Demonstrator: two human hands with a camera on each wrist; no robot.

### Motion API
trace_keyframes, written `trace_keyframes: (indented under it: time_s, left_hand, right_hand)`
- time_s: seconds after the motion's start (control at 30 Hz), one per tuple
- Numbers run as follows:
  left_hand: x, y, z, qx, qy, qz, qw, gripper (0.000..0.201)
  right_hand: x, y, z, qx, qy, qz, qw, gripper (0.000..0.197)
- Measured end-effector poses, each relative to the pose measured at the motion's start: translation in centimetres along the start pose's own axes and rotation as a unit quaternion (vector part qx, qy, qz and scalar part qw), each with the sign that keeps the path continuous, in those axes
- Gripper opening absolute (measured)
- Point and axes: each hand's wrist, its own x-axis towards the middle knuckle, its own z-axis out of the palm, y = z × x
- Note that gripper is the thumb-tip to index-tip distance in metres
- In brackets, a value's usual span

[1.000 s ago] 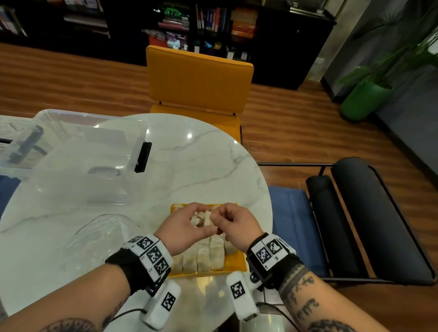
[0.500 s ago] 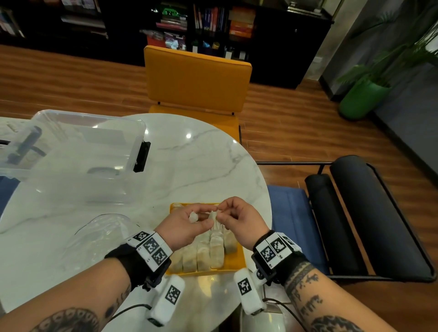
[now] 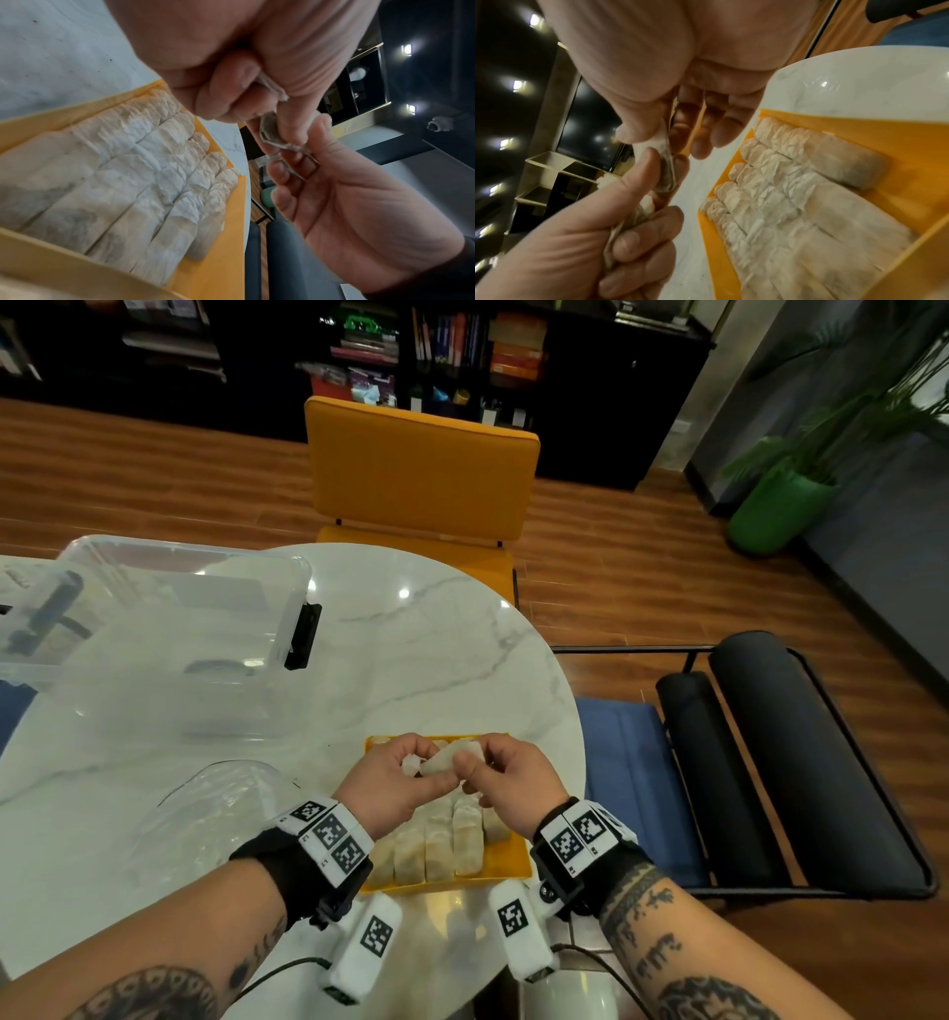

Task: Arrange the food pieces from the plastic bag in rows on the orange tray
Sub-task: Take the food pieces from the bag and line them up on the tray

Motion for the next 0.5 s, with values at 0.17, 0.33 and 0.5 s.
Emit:
trace_keyframes:
  time_s: [0.17, 0.33, 0.5]
  left_hand:
    - [-0.3, -0.6, 0.2, 0.059, -0.009, 0.017, 0.998, 0.023]
    - [-0.9, -0.6, 0.2, 0.131, 0.004, 0.01, 0.991, 0.016]
    - [-0.8, -2.3, -2.0, 0.219, 0.077, -0.022, 0.972, 0.015]
  right_hand:
    - [-0.1, 0.2, 0.0, -0.023, -0.003, -0.022, 0.999, 0.015]
    - [0.2, 0.3, -1.2, -0.125, -0.008, -0.03, 0.992, 0.003]
    - [0.7, 1.1, -3.1, -0.309, -0.097, 0.043, 0.945, 0.014]
